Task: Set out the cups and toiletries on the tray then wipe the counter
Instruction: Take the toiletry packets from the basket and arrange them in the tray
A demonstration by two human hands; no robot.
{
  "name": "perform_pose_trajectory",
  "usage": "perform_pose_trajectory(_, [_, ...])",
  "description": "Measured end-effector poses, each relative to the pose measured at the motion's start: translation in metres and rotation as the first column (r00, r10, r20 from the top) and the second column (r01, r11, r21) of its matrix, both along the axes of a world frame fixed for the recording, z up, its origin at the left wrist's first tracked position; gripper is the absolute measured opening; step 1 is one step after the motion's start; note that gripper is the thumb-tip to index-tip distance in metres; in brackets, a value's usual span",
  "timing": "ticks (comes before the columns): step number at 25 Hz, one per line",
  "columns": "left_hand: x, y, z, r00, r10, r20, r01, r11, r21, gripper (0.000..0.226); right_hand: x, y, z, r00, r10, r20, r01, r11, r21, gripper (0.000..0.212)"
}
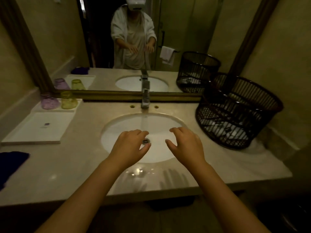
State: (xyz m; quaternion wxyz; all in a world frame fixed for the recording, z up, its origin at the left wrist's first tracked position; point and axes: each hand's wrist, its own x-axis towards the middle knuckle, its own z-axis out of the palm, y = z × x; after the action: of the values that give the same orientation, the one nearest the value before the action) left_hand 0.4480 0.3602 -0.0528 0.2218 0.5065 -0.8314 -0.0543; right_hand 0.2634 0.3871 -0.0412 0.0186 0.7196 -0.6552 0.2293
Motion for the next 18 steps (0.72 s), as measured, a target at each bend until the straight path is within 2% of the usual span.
perform_pose_trajectory(7, [-0.154, -0.025, 0.035, 0.998, -0.068, -0.002, 0.067, 0.996, -0.066, 0.045, -0.164, -0.019, 0.037, 0.991, -0.029, -0.13, 0.023, 0.999, -0.049, 0.038])
perform_pose_trajectory(13, [-0.247, -0.083, 0.05, 0.992, -0.112, 0.049, 0.119, 0.981, -0.151, 0.043, -0.252, -0.069, 0.063, 0.984, -0.075, -0.162, 0.054, 0.99, -0.13, 0.036])
perform_pose_trajectory(18, [-0.305, -0.152, 0.065, 0.985, -0.17, 0.019, 0.169, 0.955, -0.244, 0.037, -0.309, -0.125, 0.085, 0.981, -0.108, -0.161, 0.085, 0.986, -0.146, 0.037])
